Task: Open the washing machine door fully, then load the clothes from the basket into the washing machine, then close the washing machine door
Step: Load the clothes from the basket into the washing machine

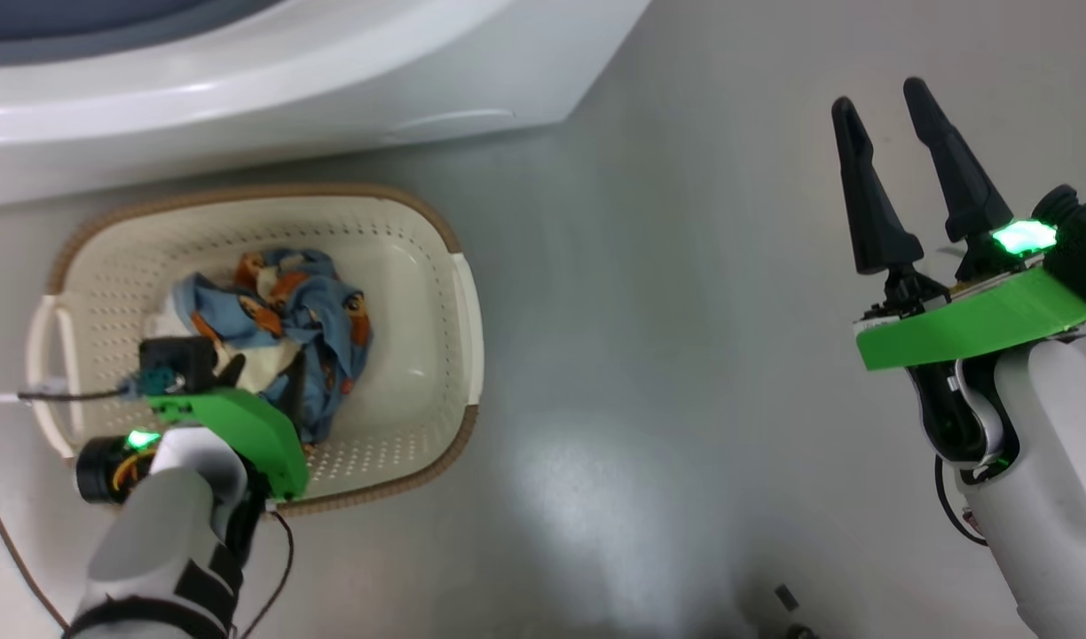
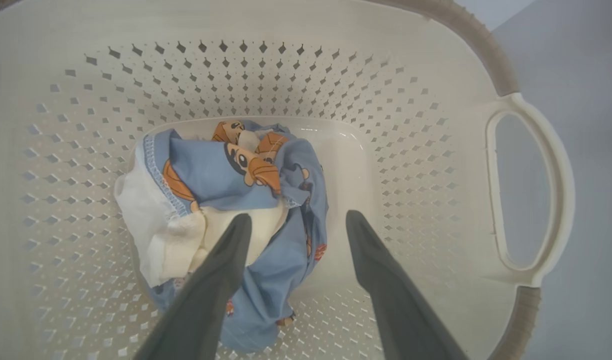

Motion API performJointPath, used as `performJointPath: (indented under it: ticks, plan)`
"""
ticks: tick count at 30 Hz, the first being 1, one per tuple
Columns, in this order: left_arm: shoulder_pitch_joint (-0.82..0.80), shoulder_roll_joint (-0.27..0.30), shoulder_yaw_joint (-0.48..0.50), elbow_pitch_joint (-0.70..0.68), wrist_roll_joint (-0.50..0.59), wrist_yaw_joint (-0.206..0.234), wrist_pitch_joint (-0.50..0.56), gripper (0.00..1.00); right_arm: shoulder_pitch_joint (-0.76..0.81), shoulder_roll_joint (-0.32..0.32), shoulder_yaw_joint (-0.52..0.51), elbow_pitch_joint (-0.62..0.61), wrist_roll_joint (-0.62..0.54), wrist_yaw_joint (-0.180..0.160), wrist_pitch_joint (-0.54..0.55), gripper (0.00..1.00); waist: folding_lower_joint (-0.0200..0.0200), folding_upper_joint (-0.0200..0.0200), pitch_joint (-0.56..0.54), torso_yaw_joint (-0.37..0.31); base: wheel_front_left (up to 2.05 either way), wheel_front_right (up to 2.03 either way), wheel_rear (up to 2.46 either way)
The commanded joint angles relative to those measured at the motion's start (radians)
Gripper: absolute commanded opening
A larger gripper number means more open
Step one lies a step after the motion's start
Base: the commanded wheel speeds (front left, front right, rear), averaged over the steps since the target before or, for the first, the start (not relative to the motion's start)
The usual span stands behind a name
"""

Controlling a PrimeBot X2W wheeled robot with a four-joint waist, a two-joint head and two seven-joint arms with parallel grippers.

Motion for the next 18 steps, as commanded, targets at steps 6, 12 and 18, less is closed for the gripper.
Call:
performJointPath:
  ticks: [6, 12, 18]
  plan:
    - [-0.056, 0.054, 0.015, 0.047, -0.009, 0.009, 0.025, 1.00, -0.001, 0.001, 0.004, -0.035, -0.007, 0.005, -0.008, 1.00, -0.0001, 0.0000, 0.108, -0.048, 0.00, 0.00, 0.00]
    - [-0.108, 0.081, 0.011, 0.073, -0.010, 0.033, 0.059, 1.00, -0.016, 0.004, 0.003, -0.047, -0.011, 0.005, -0.008, 1.00, -0.0001, 0.0000, 0.169, -0.066, 0.00, 0.00, 0.00]
    - [-0.148, 0.112, 0.005, 0.086, -0.008, 0.069, 0.093, 1.00, -0.028, 0.009, 0.006, -0.055, -0.014, 0.005, -0.008, 1.00, -0.0001, 0.0000, 0.210, -0.089, 0.00, 0.00, 0.00]
